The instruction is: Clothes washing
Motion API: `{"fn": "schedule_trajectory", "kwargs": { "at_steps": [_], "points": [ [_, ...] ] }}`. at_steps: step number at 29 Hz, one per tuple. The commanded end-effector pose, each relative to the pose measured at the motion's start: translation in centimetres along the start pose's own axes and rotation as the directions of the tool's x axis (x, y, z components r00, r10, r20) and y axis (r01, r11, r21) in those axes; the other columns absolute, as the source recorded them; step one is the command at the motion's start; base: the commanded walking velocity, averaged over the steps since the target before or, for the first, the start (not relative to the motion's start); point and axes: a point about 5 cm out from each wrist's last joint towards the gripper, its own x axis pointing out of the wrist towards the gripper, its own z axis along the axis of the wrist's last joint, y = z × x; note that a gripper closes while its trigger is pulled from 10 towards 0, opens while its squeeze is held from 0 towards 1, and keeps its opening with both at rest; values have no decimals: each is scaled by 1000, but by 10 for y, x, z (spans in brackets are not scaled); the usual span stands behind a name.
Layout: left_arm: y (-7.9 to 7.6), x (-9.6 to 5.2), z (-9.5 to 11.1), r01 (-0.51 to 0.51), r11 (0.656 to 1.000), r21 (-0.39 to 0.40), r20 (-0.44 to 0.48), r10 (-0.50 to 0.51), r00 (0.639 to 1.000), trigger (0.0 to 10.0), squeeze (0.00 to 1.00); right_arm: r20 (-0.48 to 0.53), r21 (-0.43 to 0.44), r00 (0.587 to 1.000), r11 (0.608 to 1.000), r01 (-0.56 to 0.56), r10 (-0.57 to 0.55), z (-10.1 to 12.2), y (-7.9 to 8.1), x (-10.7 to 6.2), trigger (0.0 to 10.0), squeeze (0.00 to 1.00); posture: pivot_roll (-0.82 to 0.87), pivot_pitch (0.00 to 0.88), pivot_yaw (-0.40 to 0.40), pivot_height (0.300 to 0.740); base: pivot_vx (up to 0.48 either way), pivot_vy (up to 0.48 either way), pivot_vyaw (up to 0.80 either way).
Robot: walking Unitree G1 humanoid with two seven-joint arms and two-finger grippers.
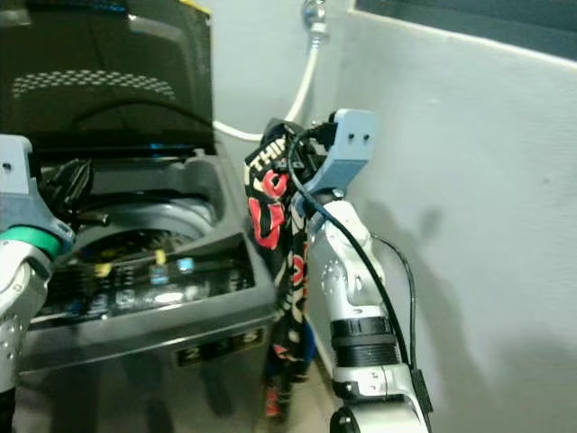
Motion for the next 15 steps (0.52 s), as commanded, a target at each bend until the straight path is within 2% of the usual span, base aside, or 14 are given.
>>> {"fn": "schedule_trajectory", "kwargs": {
  "at_steps": [1,9,10,15],
  "points": [
    [-1,0,-1,5,1000,-1,-10,-5,1000,10000,0,48,2,999,1000,-8,8,10,1,2,10000,0,73,0,-28,740,0,480,0],
    [1,3,1,5,1000,2,-8,-5,1000,10000,0,65,2,998,1000,-8,8,15,-1,5,10000,0,70,0,-28,740,0,439,0],
    [2,3,0,6,1000,19,-18,-6,1000,10000,0,65,3,998,1000,-8,8,15,-1,5,10000,0,70,0,-29,740,0,0,0],
    [4,2,-1,9,998,56,-34,-8,999,10000,0,66,4,998,1000,-10,9,15,0,5,10000,0,70,0,-29,740,0,-447,0]
  ]
}}
